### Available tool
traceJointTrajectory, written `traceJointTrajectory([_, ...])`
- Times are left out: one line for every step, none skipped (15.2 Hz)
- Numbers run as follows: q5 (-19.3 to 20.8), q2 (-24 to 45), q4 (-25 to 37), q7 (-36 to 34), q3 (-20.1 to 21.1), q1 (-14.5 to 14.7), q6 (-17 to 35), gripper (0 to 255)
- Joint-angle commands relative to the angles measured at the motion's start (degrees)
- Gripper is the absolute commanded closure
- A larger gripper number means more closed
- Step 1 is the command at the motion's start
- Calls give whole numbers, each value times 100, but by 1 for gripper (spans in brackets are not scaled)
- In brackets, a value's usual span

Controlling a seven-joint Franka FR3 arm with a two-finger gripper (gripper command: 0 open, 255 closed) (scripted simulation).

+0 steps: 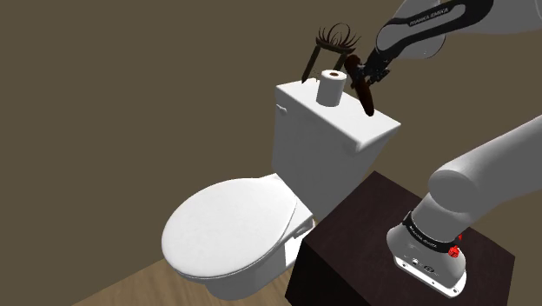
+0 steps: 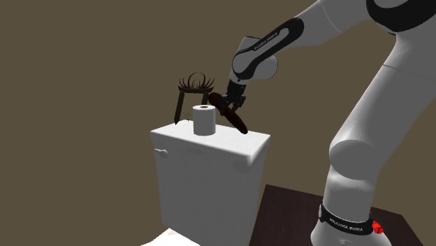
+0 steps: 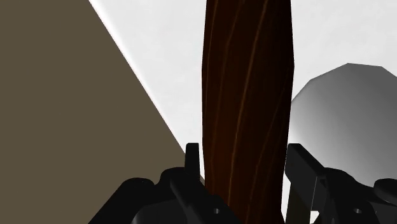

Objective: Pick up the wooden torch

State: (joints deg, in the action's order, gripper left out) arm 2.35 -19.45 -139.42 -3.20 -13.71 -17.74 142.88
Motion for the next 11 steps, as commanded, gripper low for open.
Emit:
traceJointTrajectory([12, -62, 129, -20, 15, -8, -173, 255])
traceJointTrajectory([17, -90, 184, -28, 23, -11, -255, 255])
traceJointTrajectory([22, -116, 240, -34, 31, -12, -337, 255])
traceJointTrajectory([26, -141, 297, -41, 39, -14, -419, 255])
traceJointTrajectory([29, -165, 355, -47, 46, -16, -500, 255])
traceJointTrajectory([32, -187, 414, -52, 53, -17, -581, 255])
traceJointTrajectory([35, -207, 474, -57, 60, -18, -661, 255])
traceJointTrajectory([37, -226, 536, -62, 67, -19, -742, 255])
traceJointTrajectory([38, -244, 598, -67, 74, -20, -822, 255])
traceJointTrajectory([40, -260, 662, -71, 80, -20, -901, 255])
traceJointTrajectory([41, -275, 726, -75, 87, -20, -981, 255])
